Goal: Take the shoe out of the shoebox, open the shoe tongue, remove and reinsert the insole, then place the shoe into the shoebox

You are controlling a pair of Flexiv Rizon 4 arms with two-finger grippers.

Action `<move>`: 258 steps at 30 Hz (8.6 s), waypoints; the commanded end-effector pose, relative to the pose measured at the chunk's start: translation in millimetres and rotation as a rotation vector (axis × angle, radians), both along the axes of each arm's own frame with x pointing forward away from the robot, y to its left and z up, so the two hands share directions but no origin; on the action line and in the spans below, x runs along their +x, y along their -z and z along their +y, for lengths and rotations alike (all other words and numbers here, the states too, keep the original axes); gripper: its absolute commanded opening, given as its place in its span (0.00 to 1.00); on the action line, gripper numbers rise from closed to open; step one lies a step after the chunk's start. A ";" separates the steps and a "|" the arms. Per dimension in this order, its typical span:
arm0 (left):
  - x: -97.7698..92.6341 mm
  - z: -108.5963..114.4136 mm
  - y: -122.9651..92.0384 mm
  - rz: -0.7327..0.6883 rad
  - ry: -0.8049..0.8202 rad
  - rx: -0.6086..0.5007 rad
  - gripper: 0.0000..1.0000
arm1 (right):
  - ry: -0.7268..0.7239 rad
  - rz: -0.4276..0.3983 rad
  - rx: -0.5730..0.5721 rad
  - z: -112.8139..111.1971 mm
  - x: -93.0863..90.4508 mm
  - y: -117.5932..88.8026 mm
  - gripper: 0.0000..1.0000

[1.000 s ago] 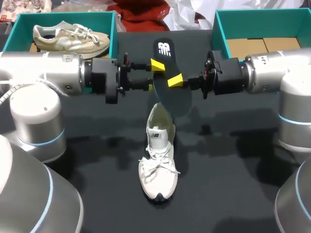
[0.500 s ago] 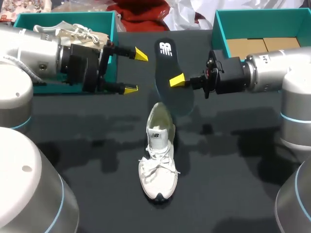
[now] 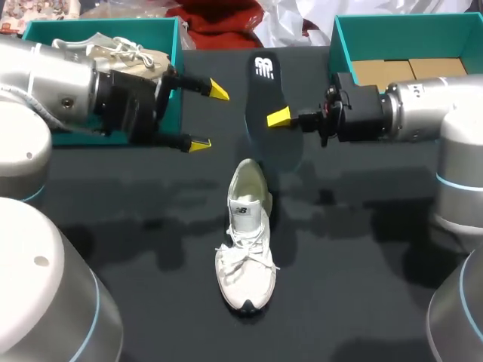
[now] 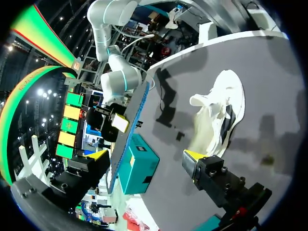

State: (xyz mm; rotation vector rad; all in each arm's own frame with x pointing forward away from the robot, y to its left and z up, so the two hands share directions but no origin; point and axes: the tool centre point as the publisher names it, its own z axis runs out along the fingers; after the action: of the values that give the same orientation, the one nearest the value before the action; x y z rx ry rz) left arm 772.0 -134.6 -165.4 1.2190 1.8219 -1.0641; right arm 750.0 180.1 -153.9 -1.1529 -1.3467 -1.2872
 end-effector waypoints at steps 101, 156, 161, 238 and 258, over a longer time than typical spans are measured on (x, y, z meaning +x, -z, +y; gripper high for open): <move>-20.0 31.2 180.2 0.950 -0.683 0.646 1.00 | 0.228 -0.346 0.014 25.3 41.6 97.9 0.00; -23.6 21.1 189.6 0.931 -0.677 0.619 1.00 | 0.322 -0.584 0.176 49.0 52.0 113.6 0.00; -23.6 21.1 189.6 0.931 -0.677 0.619 1.00 | 0.325 -0.593 0.179 47.6 52.2 120.6 0.00; -23.6 21.1 189.6 0.931 -0.677 0.619 1.00 | 0.223 -0.523 0.039 41.8 -15.9 183.1 0.00; -23.6 21.1 189.6 0.931 -0.677 0.619 1.00 | 0.156 -0.460 0.046 41.5 -32.8 191.1 0.00</move>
State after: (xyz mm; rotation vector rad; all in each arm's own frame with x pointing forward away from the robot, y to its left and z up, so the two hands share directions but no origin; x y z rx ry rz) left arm 748.4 -113.4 -353.7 0.2365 3.1287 -0.7003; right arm 725.1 223.1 -336.6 -0.9862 -1.5727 -1.7601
